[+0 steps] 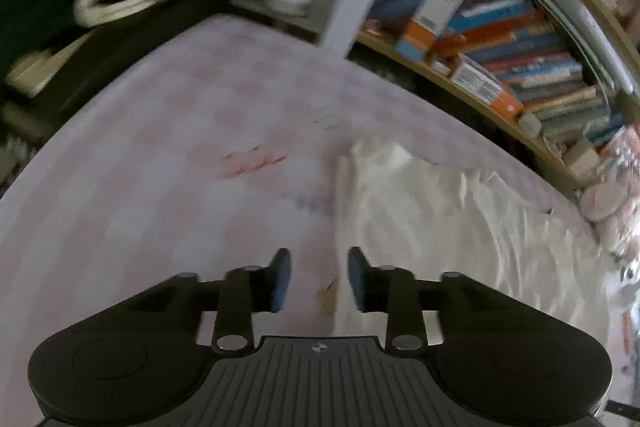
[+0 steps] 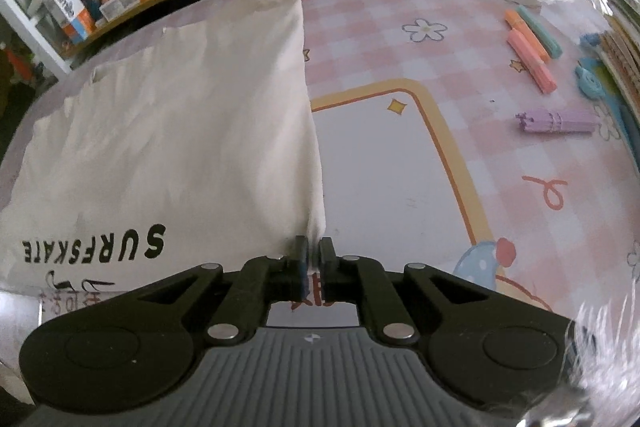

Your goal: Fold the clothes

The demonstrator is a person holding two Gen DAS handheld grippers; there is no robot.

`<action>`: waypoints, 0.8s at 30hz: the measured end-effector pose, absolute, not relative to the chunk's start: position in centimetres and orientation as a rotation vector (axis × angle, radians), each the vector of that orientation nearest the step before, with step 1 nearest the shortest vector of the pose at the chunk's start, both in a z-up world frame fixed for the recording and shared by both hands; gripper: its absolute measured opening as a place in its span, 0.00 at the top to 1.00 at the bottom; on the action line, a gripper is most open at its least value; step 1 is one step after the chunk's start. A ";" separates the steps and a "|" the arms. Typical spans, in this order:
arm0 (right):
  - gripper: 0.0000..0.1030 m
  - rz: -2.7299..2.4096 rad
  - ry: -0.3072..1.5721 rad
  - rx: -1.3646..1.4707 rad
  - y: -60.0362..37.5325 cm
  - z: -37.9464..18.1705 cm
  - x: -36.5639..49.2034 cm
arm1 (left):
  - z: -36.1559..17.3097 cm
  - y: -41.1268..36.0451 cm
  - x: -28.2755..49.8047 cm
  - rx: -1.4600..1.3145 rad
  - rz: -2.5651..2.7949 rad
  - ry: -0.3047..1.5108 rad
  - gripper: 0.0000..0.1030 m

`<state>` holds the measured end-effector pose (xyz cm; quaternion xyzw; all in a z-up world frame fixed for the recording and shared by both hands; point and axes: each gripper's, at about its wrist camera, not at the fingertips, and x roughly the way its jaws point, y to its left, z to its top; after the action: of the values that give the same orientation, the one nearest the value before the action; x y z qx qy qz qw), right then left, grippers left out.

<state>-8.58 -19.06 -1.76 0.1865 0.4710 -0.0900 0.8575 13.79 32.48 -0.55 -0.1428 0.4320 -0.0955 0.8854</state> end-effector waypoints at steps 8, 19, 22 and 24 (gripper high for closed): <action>0.93 -0.201 1.001 0.372 -18.8 -1.7 -8.3 | -1.9 27.5 20.3 -0.079 -0.185 0.910 0.62; 0.94 -0.210 1.016 0.332 -18.2 -1.6 -7.9 | -2.0 27.6 23.9 -0.061 -0.212 0.850 0.98; 0.94 -0.214 1.020 0.331 -18.3 -1.6 -7.9 | -2.8 27.2 24.3 -0.044 -0.197 0.856 0.97; 0.94 -0.212 1.023 0.330 -18.3 -1.6 -7.8 | -3.0 27.5 24.6 -0.055 -0.167 0.851 0.97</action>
<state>-7.84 -18.31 -1.56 0.1570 0.4864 -0.1008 0.8536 24.58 27.48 -2.98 -0.0267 0.4120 -0.0811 0.9072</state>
